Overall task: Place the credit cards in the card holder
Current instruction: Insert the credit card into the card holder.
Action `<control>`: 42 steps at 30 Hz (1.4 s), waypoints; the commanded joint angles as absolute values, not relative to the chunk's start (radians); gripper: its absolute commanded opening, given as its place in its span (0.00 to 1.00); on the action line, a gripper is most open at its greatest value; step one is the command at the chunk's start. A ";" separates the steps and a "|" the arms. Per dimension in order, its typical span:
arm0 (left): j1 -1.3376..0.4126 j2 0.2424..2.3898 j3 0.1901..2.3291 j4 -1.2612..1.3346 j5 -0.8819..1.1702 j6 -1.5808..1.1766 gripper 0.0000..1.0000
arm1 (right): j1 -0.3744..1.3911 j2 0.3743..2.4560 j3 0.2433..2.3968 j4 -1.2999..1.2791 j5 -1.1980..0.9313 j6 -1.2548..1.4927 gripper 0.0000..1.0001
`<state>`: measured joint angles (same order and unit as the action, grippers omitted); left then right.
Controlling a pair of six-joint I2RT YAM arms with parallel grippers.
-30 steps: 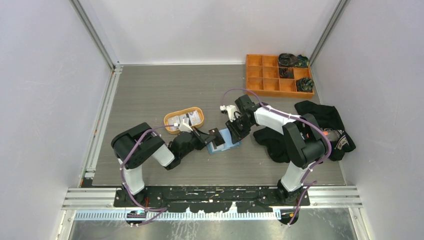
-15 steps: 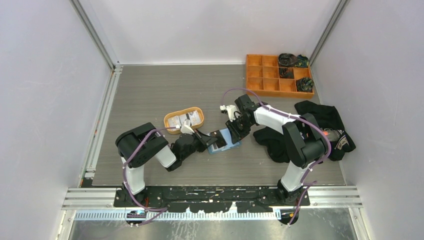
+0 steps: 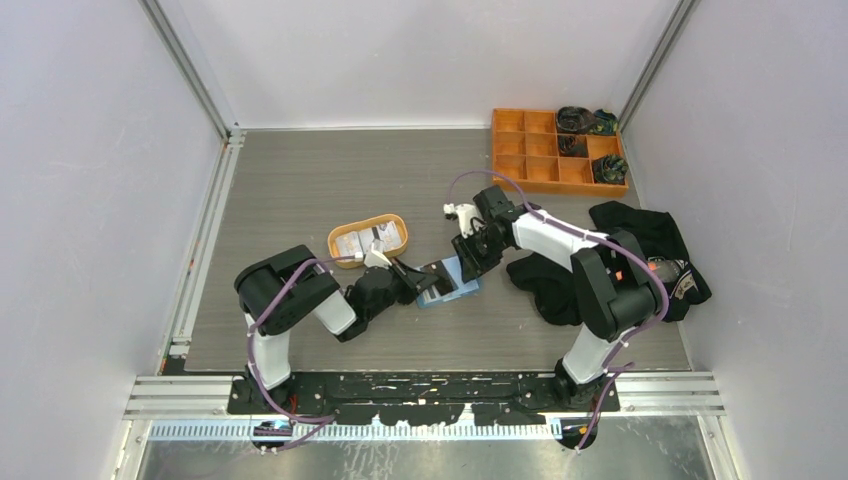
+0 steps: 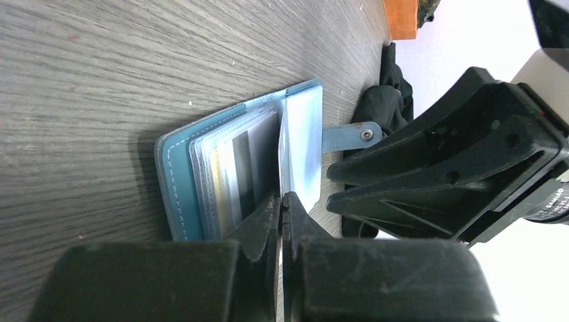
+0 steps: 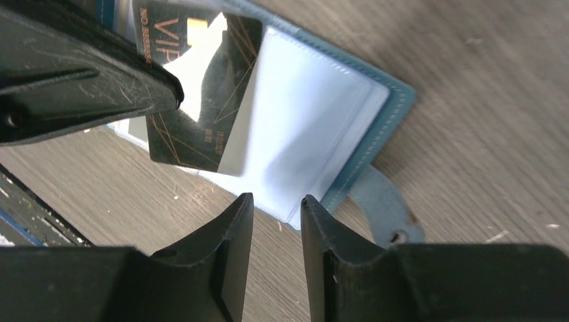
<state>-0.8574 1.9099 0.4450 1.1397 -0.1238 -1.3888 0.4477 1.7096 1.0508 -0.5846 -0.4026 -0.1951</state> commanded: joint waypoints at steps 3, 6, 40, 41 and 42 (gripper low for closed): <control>-0.863 1.870 0.468 0.996 -0.144 -1.410 0.00 | 0.435 1.653 1.048 -0.485 -0.283 -0.098 0.38; -0.863 1.834 0.488 0.877 -0.145 -1.406 0.00 | 0.436 1.661 1.045 -0.465 -0.231 -0.068 0.38; -0.848 1.818 0.571 0.733 -0.049 -1.383 0.00 | 0.436 1.775 1.090 -0.514 -0.200 -0.002 0.24; -0.848 1.826 0.579 0.728 -0.044 -1.382 0.00 | 0.436 1.773 1.091 -0.514 -0.209 -0.003 0.24; -0.848 1.837 0.586 0.730 -0.041 -1.383 0.00 | 0.436 1.771 1.091 -0.514 -0.220 -0.002 0.24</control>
